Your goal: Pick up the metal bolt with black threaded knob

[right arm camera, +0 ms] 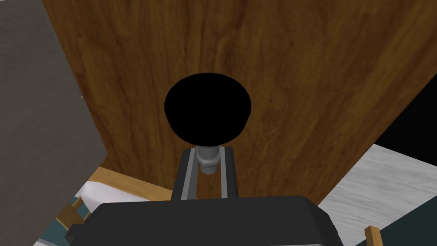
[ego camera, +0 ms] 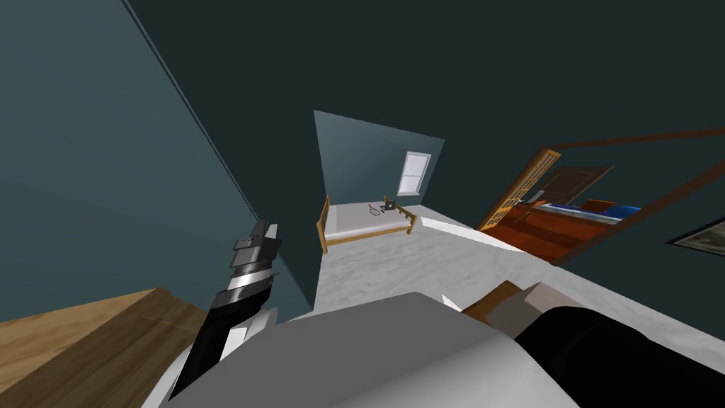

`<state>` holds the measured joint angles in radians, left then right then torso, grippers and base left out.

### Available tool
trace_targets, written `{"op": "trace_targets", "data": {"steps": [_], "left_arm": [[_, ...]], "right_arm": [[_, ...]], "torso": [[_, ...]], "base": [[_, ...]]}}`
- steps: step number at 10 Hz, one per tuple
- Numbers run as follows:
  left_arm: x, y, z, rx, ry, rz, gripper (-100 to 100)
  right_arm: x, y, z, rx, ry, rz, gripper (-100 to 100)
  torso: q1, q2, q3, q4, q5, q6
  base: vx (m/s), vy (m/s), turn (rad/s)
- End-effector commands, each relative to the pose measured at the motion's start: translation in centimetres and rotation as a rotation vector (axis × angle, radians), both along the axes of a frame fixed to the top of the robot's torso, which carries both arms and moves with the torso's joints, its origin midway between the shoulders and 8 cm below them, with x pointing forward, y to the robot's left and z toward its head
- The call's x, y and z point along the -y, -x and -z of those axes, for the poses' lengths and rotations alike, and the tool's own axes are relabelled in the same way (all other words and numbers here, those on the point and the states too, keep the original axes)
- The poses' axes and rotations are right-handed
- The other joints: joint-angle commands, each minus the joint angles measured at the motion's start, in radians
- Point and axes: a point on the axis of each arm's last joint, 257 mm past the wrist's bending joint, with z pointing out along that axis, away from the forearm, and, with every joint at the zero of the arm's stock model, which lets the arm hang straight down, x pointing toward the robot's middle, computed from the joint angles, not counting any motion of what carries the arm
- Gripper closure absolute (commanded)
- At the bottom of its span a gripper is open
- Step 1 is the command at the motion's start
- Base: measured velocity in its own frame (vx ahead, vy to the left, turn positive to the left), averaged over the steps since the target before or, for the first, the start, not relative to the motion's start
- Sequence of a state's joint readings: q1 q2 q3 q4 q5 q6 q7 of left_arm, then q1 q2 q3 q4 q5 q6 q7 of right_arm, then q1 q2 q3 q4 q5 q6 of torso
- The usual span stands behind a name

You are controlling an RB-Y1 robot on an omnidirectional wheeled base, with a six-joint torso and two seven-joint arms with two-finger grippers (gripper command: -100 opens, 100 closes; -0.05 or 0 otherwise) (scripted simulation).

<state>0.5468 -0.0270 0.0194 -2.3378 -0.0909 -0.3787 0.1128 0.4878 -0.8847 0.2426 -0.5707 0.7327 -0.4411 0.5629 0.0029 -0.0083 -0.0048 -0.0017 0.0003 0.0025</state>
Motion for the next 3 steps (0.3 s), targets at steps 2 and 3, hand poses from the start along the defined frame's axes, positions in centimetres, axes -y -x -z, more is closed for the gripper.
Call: {"op": "trace_targets", "data": {"steps": [2, 3], "left_arm": [[0.0, 0.0, 0.0, 0.0, 0.0, 0.0, 0], [0.01, 0.0, -0.01, 0.0, 0.0, 0.0, 0]], "right_arm": [[0.17, -0.25, -0.46, 0.001, 0.0, -0.023, 100], [0.18, -0.27, -0.51, 0.001, 0.0, -0.027, 0]], "torso": [[0.0, 0.0, 0.0, 0.0, 0.0, 0.0], [-0.002, 0.004, 0.002, 0.001, 0.0, -0.001]], "base": [[0.098, 0.029, -0.128], [0.01, 0.005, 0.009]]}}
